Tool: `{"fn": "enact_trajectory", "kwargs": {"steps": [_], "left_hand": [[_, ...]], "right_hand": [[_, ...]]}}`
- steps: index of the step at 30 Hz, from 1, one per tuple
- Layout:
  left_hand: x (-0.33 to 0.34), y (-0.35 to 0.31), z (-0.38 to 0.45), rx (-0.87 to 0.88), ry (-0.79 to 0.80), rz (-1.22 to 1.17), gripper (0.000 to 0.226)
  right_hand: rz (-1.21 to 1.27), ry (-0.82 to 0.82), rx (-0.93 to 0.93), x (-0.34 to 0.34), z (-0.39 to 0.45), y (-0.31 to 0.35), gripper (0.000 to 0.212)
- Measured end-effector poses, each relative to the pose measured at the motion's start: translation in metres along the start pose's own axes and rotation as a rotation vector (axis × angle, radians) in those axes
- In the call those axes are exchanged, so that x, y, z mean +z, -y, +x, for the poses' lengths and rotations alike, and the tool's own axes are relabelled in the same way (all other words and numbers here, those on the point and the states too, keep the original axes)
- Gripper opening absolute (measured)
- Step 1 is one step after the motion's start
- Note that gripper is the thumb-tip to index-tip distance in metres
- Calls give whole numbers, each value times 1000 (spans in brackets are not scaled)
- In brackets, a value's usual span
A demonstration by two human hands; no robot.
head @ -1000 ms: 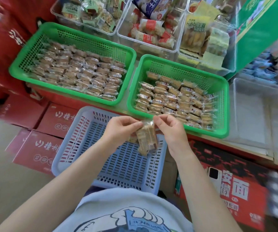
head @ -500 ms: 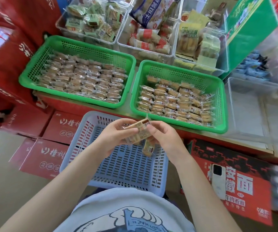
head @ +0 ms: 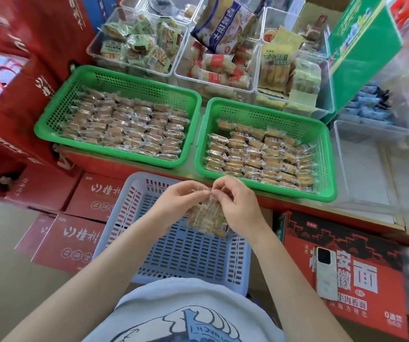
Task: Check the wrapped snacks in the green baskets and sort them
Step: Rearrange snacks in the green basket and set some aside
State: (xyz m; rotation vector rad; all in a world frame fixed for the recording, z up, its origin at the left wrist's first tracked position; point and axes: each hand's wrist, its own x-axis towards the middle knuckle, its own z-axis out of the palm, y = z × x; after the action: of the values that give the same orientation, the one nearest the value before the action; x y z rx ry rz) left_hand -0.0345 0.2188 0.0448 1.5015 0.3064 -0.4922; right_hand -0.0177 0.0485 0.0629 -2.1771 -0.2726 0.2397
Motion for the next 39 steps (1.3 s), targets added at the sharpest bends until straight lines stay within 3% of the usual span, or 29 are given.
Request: {"fn": "enact_trajectory", "kwargs": {"steps": [8, 12, 19, 22, 24, 26, 31, 35, 39], "left_hand": [[2, -4, 21, -20, -79, -104, 13], [3, -8, 39, 4, -140, -112, 11], [12, -26, 77, 39, -151, 14, 20], [11, -31, 102, 75, -257, 50, 28], [4, -30, 122, 110, -337, 208, 37], [-3, -26, 142, 165, -349, 557, 48], [-3, -6, 192, 223, -164, 1214, 75], [3, 3, 202, 265, -215, 1312, 79], [6, 12, 228, 254, -258, 1251, 81]], "right_hand": [[51, -51, 106, -8, 12, -14, 8], [67, 53, 175, -21, 26, -18, 18], [111, 83, 258, -28, 58, -36, 20], [164, 41, 293, -33, 77, -51, 19], [174, -46, 315, -41, 94, -61, 19], [143, -144, 316, -50, 115, -67, 23], [101, -227, 239, -53, 176, -80, 29], [-66, -267, 125, -36, 207, -92, 29], [-369, -68, -11, -16, 243, -124, 28]]}}
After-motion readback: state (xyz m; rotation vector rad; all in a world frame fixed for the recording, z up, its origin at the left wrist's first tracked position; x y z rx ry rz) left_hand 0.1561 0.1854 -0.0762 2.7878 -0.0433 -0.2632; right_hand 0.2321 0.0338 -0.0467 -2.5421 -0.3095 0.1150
